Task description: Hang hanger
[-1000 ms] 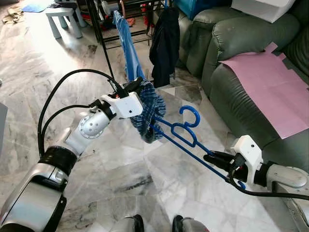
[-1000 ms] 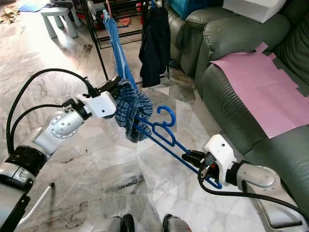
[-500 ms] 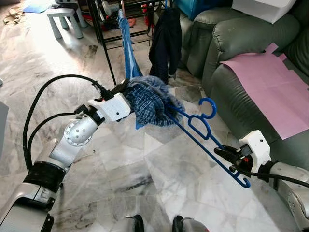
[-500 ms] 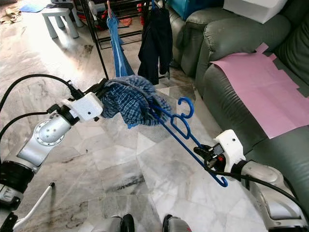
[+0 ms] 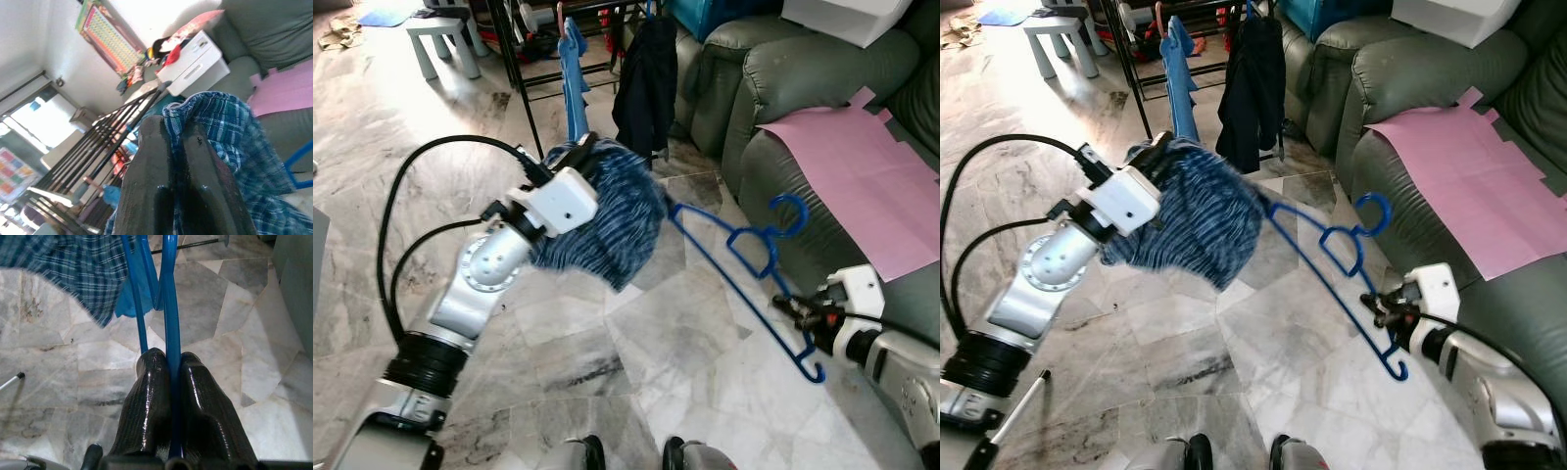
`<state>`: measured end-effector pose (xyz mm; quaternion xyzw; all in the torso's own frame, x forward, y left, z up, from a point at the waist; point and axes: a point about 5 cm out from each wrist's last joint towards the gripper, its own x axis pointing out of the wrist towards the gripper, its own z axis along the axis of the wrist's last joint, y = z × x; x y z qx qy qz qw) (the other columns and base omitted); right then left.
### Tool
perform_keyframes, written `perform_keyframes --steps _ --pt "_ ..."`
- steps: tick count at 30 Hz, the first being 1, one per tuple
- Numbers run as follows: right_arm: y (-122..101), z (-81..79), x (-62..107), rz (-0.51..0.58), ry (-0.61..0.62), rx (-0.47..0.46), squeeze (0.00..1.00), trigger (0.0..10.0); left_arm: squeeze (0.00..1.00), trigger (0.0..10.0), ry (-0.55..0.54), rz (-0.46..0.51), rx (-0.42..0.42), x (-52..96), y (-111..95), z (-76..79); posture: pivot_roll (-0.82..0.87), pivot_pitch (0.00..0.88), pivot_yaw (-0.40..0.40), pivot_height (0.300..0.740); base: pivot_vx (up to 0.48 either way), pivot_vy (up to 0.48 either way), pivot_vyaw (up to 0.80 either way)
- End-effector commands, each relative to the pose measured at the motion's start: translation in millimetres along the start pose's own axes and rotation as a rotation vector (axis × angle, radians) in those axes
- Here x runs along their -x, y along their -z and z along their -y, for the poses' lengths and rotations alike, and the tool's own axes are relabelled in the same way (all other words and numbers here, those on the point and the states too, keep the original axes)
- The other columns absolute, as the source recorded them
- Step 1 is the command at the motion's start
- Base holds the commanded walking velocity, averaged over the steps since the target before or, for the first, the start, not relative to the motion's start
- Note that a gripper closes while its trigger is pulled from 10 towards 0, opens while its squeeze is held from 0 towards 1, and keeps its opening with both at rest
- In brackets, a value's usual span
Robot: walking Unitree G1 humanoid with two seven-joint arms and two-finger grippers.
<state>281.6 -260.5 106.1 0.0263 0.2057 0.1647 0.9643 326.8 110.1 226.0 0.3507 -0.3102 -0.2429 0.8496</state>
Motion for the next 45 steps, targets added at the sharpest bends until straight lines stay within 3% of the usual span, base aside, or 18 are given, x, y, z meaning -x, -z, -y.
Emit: perform_keyframes --steps 1,4,10,19,27,32,34,38,43,45 --pt "10 2.3 2.3 -0.047 0.016 -0.033 0.0 10.0 0.0 10.0 -0.004 0.028 0.002 0.8 -7 0.7 -0.07 0.189 -0.004 0.74 0.0 0.0 0.0" --pt "12 -3.5 2.2 -0.049 -0.039 -0.036 0.0 10.0 0.0 10.0 0.011 0.026 0.012 -1.4 -9 5.7 -0.07 0.188 -0.004 0.74 0.0 0.0 0.0" --pt "10 -38.9 7.5 -0.032 -0.3 0.019 0.0 10.0 0.0 10.0 0.135 0.062 -0.023 -15.7 -14 35.6 -0.07 0.19 0.0 0.74 0.0 0.0 0.0" --pt "13 -52.0 16.8 -0.053 -0.401 0.065 0.0 10.0 0.0 10.0 0.204 0.129 -0.07 -18.1 -19 43.2 -0.07 0.195 0.011 0.74 0.0 0.0 0.0" --pt "23 -49.2 11.6 -0.094 -0.339 0.111 0.0 10.0 0.0 10.0 0.163 0.113 -0.027 -16.7 -18 35.9 -0.07 0.198 0.011 0.74 0.0 0.0 0.0" --pt "28 -44.9 8.6 -0.1 -0.298 0.105 0.0 10.0 0.0 10.0 0.133 0.149 0.046 -21.4 -29 27.1 -0.06 0.2 0.004 0.74 0.0 0.0 0.0" --pt "29 -45.4 7.9 -0.102 -0.301 0.11 0.0 10.0 0.0 10.0 0.163 0.169 0.094 -23.7 -37 29.8 -0.06 0.199 0.004 0.74 0.0 0.0 0.0" --pt "26 -47.4 6.3 -0.081 -0.311 0.121 0.0 10.0 0.0 10.0 0.207 0.176 0.103 -23.6 -39 34.6 -0.06 0.199 0.005 0.74 0.0 0.0 0.0" --pt "22 -37.8 1.1 -0.047 -0.193 0.123 0.0 10.0 0.0 10.0 0.173 0.148 0.091 -22.0 -33 28.0 -0.07 0.198 0.007 0.74 0.0 0.0 0.0" --pt "21 -26.4 -1.5 -0.028 -0.088 0.096 0.0 10.0 0.0 10.0 0.136 0.117 0.099 -21.5 -29 20.4 -0.07 0.198 0.008 0.74 0.0 0.0 0.0"
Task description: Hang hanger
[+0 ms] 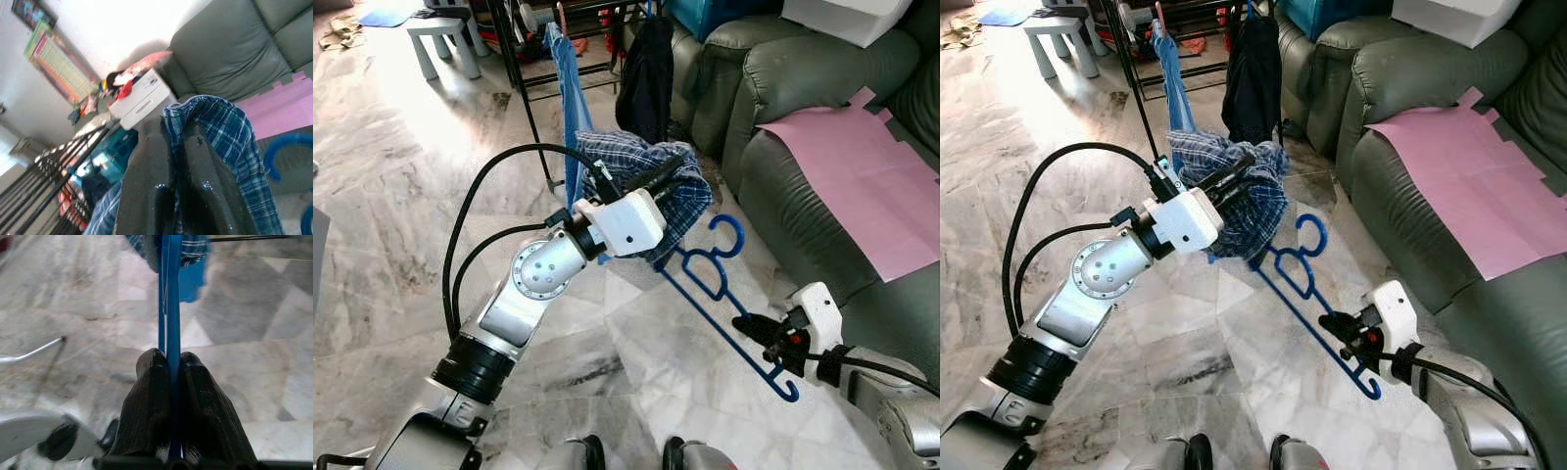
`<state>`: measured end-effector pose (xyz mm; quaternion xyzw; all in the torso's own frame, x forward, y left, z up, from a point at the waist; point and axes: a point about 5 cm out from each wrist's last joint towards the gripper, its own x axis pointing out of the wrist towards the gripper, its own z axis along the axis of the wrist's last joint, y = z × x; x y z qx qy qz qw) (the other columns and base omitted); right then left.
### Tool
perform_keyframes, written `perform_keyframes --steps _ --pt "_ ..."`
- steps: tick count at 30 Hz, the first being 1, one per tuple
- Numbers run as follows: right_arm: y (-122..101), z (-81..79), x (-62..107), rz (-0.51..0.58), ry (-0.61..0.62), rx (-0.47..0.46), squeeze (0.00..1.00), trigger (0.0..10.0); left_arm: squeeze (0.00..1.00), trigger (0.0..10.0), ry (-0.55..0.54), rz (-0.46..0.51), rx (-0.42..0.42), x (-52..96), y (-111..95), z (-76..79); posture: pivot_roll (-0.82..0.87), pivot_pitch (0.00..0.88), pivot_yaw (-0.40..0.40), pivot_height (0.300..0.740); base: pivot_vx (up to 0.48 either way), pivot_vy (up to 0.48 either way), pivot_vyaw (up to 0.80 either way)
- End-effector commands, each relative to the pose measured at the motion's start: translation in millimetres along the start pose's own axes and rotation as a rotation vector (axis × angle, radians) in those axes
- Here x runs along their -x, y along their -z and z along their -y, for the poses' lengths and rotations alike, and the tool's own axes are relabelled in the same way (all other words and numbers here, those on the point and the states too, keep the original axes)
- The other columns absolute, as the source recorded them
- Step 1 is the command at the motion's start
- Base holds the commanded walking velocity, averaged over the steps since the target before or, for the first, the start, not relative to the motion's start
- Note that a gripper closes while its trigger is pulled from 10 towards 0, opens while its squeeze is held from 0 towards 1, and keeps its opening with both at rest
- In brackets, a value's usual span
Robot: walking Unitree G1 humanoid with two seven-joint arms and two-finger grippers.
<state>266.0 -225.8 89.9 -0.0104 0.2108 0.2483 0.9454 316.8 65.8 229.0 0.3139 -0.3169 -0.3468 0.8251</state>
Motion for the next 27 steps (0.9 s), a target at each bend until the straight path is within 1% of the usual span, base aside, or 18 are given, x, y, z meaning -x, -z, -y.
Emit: perform_keyframes --steps 1,2,5,7,9,12,13,14,15,16,18,19,21,22,24,25,26,27 --pt "1 12.4 4.0 0.009 0.1 -0.015 0.0 10.0 0.0 10.0 -0.031 -0.011 -0.016 2.8 0 -8.9 -0.07 0.198 0.008 0.74 0.0 0.0 0.0" --pt "-1 18.8 3.8 0.027 0.16 -0.024 0.0 10.0 0.0 10.0 -0.037 -0.04 -0.034 5.8 6 -10.1 -0.07 0.198 0.008 0.74 0.0 0.0 0.0" --pt "-8 30.0 4.0 0.066 0.267 -0.042 0.0 10.0 0.0 10.0 -0.04 -0.09 -0.065 13.3 16 -9.4 -0.07 0.198 0.01 0.74 0.0 0.0 0.0" --pt "-21 43.7 6.7 0.134 0.382 -0.063 0.0 10.0 0.0 10.0 -0.043 -0.12 -0.049 21.8 22 -4.9 -0.07 0.198 0.01 0.74 0.0 0.0 0.0" --pt "-26 48.8 7.8 0.163 0.424 -0.07 0.0 10.0 0.0 10.0 -0.048 -0.131 -0.037 24.5 23 -3.0 -0.07 0.198 0.01 0.74 0.0 0.0 0.0" --pt "-49 64.1 14.4 0.28 0.541 -0.093 0.0 10.0 0.0 10.0 -0.032 -0.14 0.025 29.2 22 14.3 -0.06 0.196 0.008 0.74 0.0 0.0 0.0" --pt "-62 68.7 16.8 0.348 0.576 -0.122 0.0 10.0 0.0 10.0 -0.018 -0.127 0.059 28.0 18 26.8 -0.06 0.196 0.007 0.74 0.0 0.0 0.0" --pt "-66 70.1 17.2 0.37 0.585 -0.134 0.0 10.0 0.0 10.0 -0.011 -0.12 0.069 27.3 16 31.4 -0.06 0.196 0.007 0.74 0.0 0.0 0.0" --pt "-74 70.8 17.5 0.41 0.589 -0.158 0.0 10.0 0.0 10.0 0.002 -0.111 0.086 25.7 13 40.5 -0.06 0.196 0.007 0.74 0.0 0.0 0.0" --pt "-86 69.9 16.9 0.465 0.579 -0.195 0.0 10.0 0.0 10.0 0.027 -0.095 0.106 23.3 8 54.5 -0.06 0.196 0.007 0.74 0.0 0.0 0.0" --pt "-96 66.4 14.3 0.504 0.553 -0.222 0.0 10.0 0.0 10.0 0.058 -0.075 0.117 20.9 3 67.6 -0.06 0.196 0.007 0.74 0.0 0.0 0.0" --pt "-105 59.3 9.0 0.535 0.498 -0.257 0.0 10.0 0.0 10.0 0.083 -0.064 0.141 18.1 -1 80.6 -0.07 0.189 0.003 0.74 0.0 0.0 0.0" --pt "-113 48.1 3.0 0.564 0.412 -0.298 0.0 10.0 0.0 10.0 0.114 -0.052 0.137 15.7 -4 92.3 -0.07 0.189 0.003 0.74 0.0 0.0 0.0" --pt "-117 38.1 -2.1 0.573 0.338 -0.327 0.0 10.0 0.0 10.0 0.124 -0.048 0.118 12.8 -6 96.4 -0.07 0.186 0.001 0.74 0.0 0.0 0.0" --pt "-122 24.9 -8.0 0.577 0.24 -0.366 0.0 10.0 0.0 10.0 0.115 -0.047 0.102 8.5 -8 97.8 -0.07 0.186 0.001 0.74 0.0 0.0 0.0" --pt "-123 19.3 -9.6 0.584 0.208 -0.374 0.0 10.0 0.0 10.0 0.095 -0.047 0.107 5.9 -9 95.3 -0.07 0.186 0.001 0.74 0.0 0.0 0.0" --pt "-124 11.8 -12.0 0.593 0.169 -0.413 0.0 10.0 0.0 10.0 0.052 -0.044 0.098 1.3 -10 88.1 -0.07 0.186 0.001 0.74 0.0 0.0 0.0" --pt "-124 11.8 -12.0 0.593 0.169 -0.413 0.0 10.0 0.0 10.0 0.052 -0.044 0.098 1.3 -10 88.1 -0.07 0.186 0.001 0.74 0.0 0.0 0.0"
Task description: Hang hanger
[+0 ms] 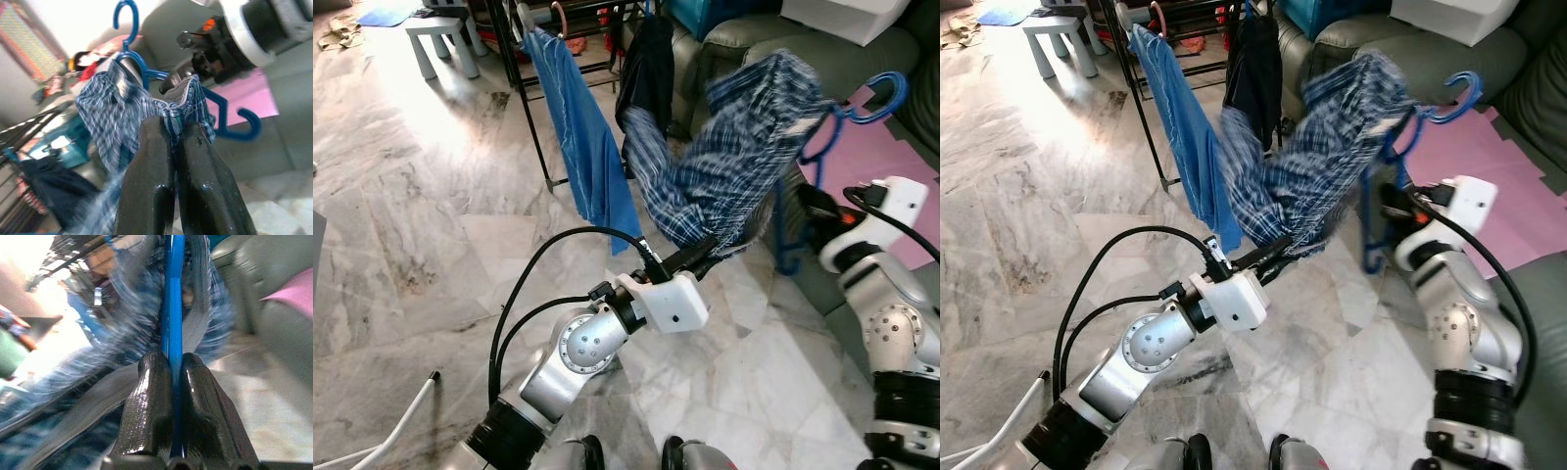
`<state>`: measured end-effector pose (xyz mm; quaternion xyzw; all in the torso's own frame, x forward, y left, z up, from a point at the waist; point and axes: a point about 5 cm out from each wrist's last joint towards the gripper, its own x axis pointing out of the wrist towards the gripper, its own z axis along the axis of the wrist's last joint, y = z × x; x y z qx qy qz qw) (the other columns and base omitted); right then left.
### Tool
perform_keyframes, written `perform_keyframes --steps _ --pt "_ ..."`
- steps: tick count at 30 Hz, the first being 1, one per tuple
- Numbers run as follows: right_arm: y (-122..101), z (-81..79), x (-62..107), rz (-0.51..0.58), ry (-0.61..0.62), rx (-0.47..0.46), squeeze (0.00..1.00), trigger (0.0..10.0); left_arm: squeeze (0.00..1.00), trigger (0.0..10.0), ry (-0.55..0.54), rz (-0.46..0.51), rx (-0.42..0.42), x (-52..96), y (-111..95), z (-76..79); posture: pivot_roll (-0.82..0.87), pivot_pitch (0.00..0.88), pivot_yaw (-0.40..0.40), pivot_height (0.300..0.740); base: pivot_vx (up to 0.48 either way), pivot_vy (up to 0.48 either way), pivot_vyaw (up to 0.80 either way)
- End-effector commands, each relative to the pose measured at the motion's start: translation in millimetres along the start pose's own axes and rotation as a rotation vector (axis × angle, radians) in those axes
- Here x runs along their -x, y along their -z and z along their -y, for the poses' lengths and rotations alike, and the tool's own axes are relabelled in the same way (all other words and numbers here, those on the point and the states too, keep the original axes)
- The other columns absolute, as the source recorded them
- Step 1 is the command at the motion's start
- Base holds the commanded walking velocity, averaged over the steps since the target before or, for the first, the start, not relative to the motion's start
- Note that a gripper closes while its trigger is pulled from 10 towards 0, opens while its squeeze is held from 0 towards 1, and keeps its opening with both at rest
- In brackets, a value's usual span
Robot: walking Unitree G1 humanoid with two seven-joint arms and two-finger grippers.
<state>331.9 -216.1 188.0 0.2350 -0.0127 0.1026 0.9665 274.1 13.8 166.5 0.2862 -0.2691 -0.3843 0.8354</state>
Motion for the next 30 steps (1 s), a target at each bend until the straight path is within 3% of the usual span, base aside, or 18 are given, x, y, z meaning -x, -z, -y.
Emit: perform_keyframes --steps 1,3,4,5,7,9,11,12,18,20,21,25,30 --pt "-3 -11.4 2.0 0.025 -0.054 -0.075 0.0 10.0 0.0 10.0 -0.029 0.011 -0.022 -4.1 -3 -7.4 -0.08 0.183 0.0 0.74 0.0 0.0 0.0" --pt "-1 -13.4 2.8 0.026 -0.056 -0.108 0.0 10.0 0.0 10.0 -0.017 0.015 -0.026 -4.2 -3 -7.1 -0.08 0.183 0.0 0.74 0.0 0.0 0.0" --pt "-4 -15.7 2.5 0.046 -0.071 -0.192 0.0 10.0 0.0 10.0 0.012 0.01 -0.027 -0.2 0 -2.6 -0.08 0.183 0.0 0.74 0.0 0.0 0.0" --pt "-4 -15.7 2.5 0.046 -0.071 -0.192 0.0 10.0 0.0 10.0 0.012 0.01 -0.027 -0.2 0 -2.6 -0.08 0.183 0.0 0.74 0.0 0.0 0.0" --pt "-12 -21.8 2.3 0.073 -0.129 -0.28 0.0 10.0 0.0 10.0 0.04 -0.002 -0.025 6.0 4 3.9 -0.08 0.183 0.0 0.74 0.0 0.0 0.0" --pt "-17 -24.4 2.6 0.089 -0.156 -0.288 0.0 10.0 0.0 10.0 0.049 -0.004 -0.029 8.5 4 6.6 -0.07 0.184 0.005 0.74 0.0 0.0 0.0" --pt "-24 -21.8 2.1 0.114 -0.134 -0.204 0.0 10.0 0.0 10.0 0.045 -0.008 -0.017 10.1 4 7.7 -0.07 0.185 0.002 0.74 0.0 0.0 0.0" --pt "-28 -13.5 0.3 0.136 -0.07 -0.111 0.0 10.0 0.0 10.0 0.046 -0.012 -0.003 11.3 4 8.8 -0.07 0.185 0.001 0.74 0.0 0.0 0.0" --pt "-40 -4.9 -4.3 0.146 -0.011 0.071 0.0 10.0 0.0 10.0 0.094 -0.037 0.032 17.3 8 21.2 -0.07 0.186 0.001 0.74 0.0 0.0 0.0" --pt "-39 -7.2 -6.3 0.133 -0.02 0.115 0.0 10.0 0.0 10.0 0.133 -0.065 0.049 19.5 12 28.1 -0.07 0.186 0.0 0.74 0.0 0.0 0.0" --pt "-28 -16.5 -8.5 0.104 -0.052 0.166 0.0 10.0 0.0 10.0 0.159 -0.103 0.094 20.5 16 33.5 -0.07 0.186 0.0 0.74 0.0 0.0 0.0" --pt "-12 -31.6 -9.2 0.075 -0.1 0.249 0.0 10.0 0.0 10.0 0.193 -0.114 0.108 19.0 17 37.8 -0.07 0.186 -0.005 0.74 0.0 0.0 0.0" --pt "-4 -44.8 -17.0 0.099 -0.108 0.248 0.0 10.0 0.0 10.0 0.27 -0.169 0.113 19.3 26 51.4 -0.07 0.185 -0.004 0.74 0.0 0.0 0.0"
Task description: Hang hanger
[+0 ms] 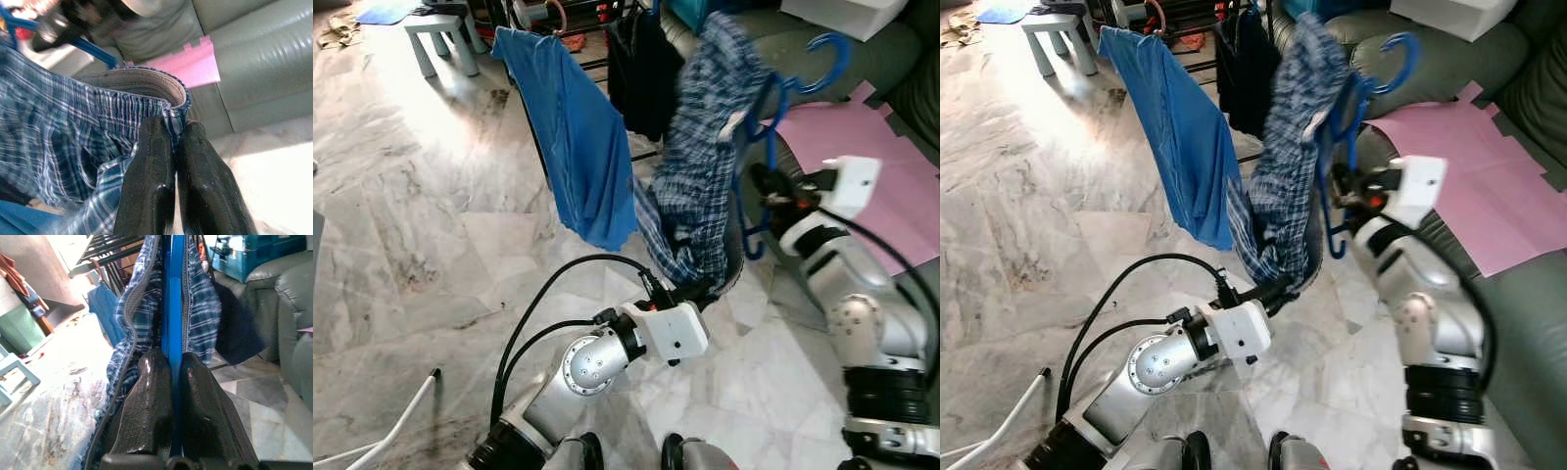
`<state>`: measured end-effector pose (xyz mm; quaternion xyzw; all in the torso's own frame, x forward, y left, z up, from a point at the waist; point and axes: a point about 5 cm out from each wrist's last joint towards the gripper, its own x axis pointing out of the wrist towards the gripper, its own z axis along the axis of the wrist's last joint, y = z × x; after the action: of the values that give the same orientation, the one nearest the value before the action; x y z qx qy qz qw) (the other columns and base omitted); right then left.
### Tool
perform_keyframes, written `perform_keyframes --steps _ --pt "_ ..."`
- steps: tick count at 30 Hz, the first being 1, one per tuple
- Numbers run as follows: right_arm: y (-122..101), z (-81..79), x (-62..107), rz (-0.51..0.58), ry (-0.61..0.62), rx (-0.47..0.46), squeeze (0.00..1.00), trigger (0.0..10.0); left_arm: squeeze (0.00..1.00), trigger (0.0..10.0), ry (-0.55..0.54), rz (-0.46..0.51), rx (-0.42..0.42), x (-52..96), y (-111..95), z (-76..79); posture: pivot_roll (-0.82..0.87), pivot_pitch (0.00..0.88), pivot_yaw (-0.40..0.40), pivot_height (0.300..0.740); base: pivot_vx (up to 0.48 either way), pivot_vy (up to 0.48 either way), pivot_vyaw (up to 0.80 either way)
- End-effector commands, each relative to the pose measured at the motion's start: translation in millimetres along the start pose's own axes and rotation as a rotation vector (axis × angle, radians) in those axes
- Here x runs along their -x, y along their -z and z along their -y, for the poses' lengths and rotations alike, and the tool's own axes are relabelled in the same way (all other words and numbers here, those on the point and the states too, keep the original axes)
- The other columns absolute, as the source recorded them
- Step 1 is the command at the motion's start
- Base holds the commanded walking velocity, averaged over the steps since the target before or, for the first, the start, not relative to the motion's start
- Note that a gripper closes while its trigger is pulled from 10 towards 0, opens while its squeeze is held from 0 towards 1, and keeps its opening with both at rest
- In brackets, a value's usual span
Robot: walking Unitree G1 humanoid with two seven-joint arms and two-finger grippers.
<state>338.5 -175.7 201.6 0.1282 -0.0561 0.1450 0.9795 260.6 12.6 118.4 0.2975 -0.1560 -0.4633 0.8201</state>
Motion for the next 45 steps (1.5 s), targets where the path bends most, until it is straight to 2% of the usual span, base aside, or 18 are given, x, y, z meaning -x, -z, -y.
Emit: perform_keyframes --steps 1,5,6,8,9,11,14,19,26,29,32,34,35,38,39,42,43,45 --pt "-11 -5.6 -3.6 0.06 -0.011 0.047 0.0 10.0 0.0 10.0 0.06 -0.042 0.015 -1.8 6 12.6 -0.07 0.185 -0.004 0.74 0.0 0.0 0.0" --pt "-3 -21.0 -2.9 0.065 -0.074 0.131 0.0 10.0 0.0 10.0 0.047 -0.089 0.029 -6.0 15 15.7 -0.07 0.181 -0.007 0.74 0.0 0.0 0.0" --pt "3 -26.3 0.5 0.065 -0.102 0.176 0.0 10.0 0.09 10.0 0.032 -0.115 0.038 -8.3 20 15.3 -0.07 0.179 -0.012 0.74 0.0 0.0 0.0" --pt "5 -28.0 1.8 0.064 -0.111 0.192 0.0 10.0 0.09 10.0 0.027 -0.125 0.041 -9.1 22 15.1 -0.07 0.179 -0.012 0.74 0.0 0.0 0.0" --pt "9 -29.3 5.0 0.074 -0.11 0.293 0.0 10.0 1.0 10.0 0.008 -0.142 0.063 -10.9 26 13.5 -0.07 0.179 -0.012 0.74 0.0 0.0 0.0" --pt "14 -32.9 8.1 0.071 -0.137 0.334 0.0 10.0 1.0 10.0 0.015 -0.143 0.09 -12.4 27 13.3 -0.07 0.179 -0.012 0.74 0.0 0.0 0.0" --pt "18 -33.9 11.0 0.062 -0.137 0.307 0.0 10.0 1.0 10.0 0.011 -0.124 0.104 -13.5 25 10.9 -0.08 0.183 -0.014 0.74 0.0 0.0 0.0" --pt "31 -29.6 18.3 0.042 -0.121 0.341 0.0 10.0 1.0 10.0 0.037 -0.145 0.146 -8.9 30 12.0 -0.08 0.185 -0.013 0.74 0.0 0.0 0.0" --pt "38 -30.7 18.3 0.037 -0.119 0.371 0.0 10.0 1.0 10.0 -0.071 -0.151 0.147 -2.2 34 4.1 -0.07 0.19 -0.013 0.74 0.0 0.0 0.0" --pt "41 -31.3 18.6 0.038 -0.114 0.416 0.0 10.0 1.0 10.0 -0.095 -0.162 0.154 3.0 37 5.6 -0.07 0.189 -0.013 0.74 0.0 0.0 0.0" --pt "42 -31.1 19.6 0.036 -0.12 0.409 0.0 10.0 1.0 10.0 -0.072 -0.158 0.136 6.6 37 8.5 -0.07 0.189 -0.013 0.74 0.0 0.0 0.0" --pt "42 -27.4 25.3 0.03 -0.158 0.406 0.0 10.0 1.0 10.0 -0.077 -0.191 0.123 20.1 44 7.4 -0.07 0.189 -0.013 0.74 0.0 0.0 0.0" --pt "42 -26.8 25.7 0.029 -0.158 0.409 0.0 10.0 1.0 10.0 -0.079 -0.193 0.123 21.2 45 6.9 -0.07 0.189 -0.013 0.74 0.0 0.0 0.0" --pt "42 -21.0 33.1 0.022 -0.213 0.448 0.0 10.0 1.0 10.0 -0.093 -0.228 0.093 34.7 53 -0.7 -0.06 0.188 -0.013 0.74 0.0 0.0 0.0" --pt "45 -15.7 39.3 -0.008 -0.252 0.449 0.0 10.0 1.0 10.0 -0.099 -0.25 0.061 43.7 58 -8.7 -0.06 0.188 -0.013 0.74 0.0 0.0 0.0" --pt "44 -11.3 45.5 -0.014 -0.284 0.439 0.0 10.0 1.0 10.0 -0.108 -0.264 0.033 51.4 61 -17.5 -0.06 0.188 -0.013 0.74 0.0 0.0 0.0" --pt "43 -2.7 53.4 -0.036 -0.31 0.448 0.0 10.0 1.0 10.0 -0.132 -0.282 -0.005 61.1 64 -32.9 -0.05 0.188 -0.011 0.74 0.0 0.0 0.0" --pt "44 4.6 60.3 -0.067 -0.335 0.446 0.0 10.0 1.0 10.0 -0.148 -0.294 -0.048 69.5 65 -46.7 -0.05 0.188 -0.011 0.74 0.0 0.0 0.0"
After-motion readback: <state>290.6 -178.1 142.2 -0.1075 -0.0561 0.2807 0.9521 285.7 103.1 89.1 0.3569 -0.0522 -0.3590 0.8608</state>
